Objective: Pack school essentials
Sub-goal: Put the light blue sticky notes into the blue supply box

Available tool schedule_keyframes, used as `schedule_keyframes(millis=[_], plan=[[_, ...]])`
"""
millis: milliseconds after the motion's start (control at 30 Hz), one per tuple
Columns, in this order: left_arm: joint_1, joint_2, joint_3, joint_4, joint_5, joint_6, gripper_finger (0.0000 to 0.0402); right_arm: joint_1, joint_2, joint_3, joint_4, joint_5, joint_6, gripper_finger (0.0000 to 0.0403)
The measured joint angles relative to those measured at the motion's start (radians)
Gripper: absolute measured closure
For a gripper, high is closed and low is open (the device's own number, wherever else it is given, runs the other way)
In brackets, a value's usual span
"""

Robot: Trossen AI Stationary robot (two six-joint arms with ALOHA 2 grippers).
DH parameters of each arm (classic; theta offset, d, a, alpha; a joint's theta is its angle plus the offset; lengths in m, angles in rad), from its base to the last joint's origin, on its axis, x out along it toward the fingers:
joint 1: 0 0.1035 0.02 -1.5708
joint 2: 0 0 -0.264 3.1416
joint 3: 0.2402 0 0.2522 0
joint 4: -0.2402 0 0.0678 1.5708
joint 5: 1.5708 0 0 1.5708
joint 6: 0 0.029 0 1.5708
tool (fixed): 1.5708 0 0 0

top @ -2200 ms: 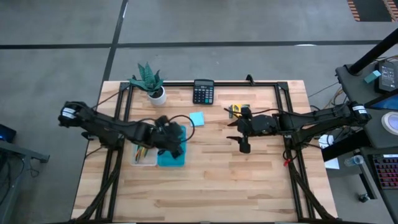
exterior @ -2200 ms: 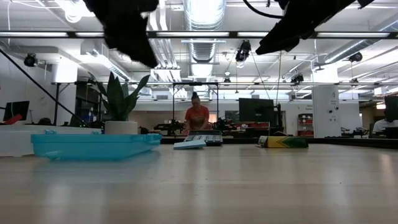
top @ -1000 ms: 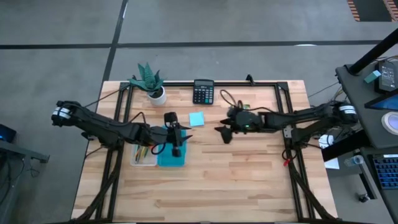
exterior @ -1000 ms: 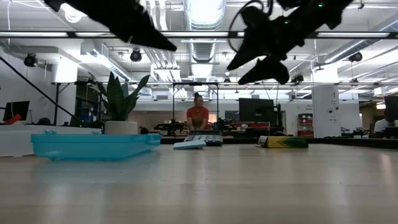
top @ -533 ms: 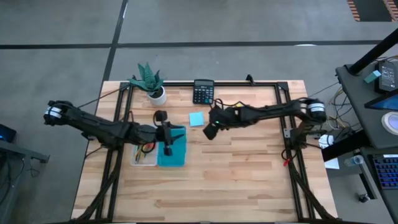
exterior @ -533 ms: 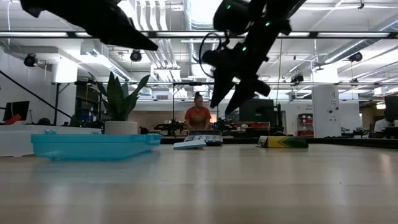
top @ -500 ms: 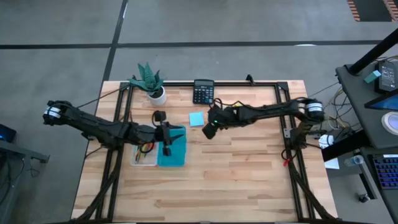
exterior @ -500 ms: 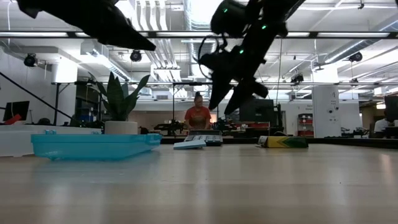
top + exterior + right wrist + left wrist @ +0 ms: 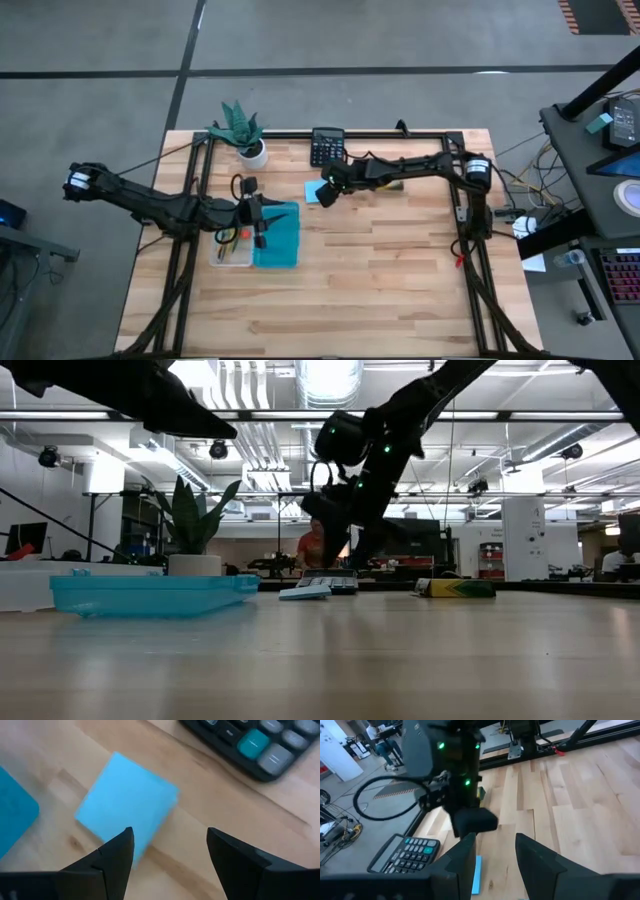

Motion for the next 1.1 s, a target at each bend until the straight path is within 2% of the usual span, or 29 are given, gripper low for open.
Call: schedule_keyframes(millis=[567,800,933,1100], plan=[[0.0,0.0,-0.007,0.015,-0.003,0.008,0.0281,-0.042,0.145,0.009,0.251,-0.122,-0.02,0.0165],[0.001,0.002,-0.009,0.015,-0.005,0.011,0.0281,-0.039,0.151,0.009,0.308,-0.153,-0.035,0.0166],[0.001,0.002,-0.009,0.018,-0.008,0.011,0.0281,-0.039,0.158,0.008,0.309,-0.151,-0.036,0.0188],[0.001,0.002,-0.01,0.022,-0.01,0.011,0.0281,-0.039,0.18,0.008,0.319,-0.141,-0.035,0.0248]])
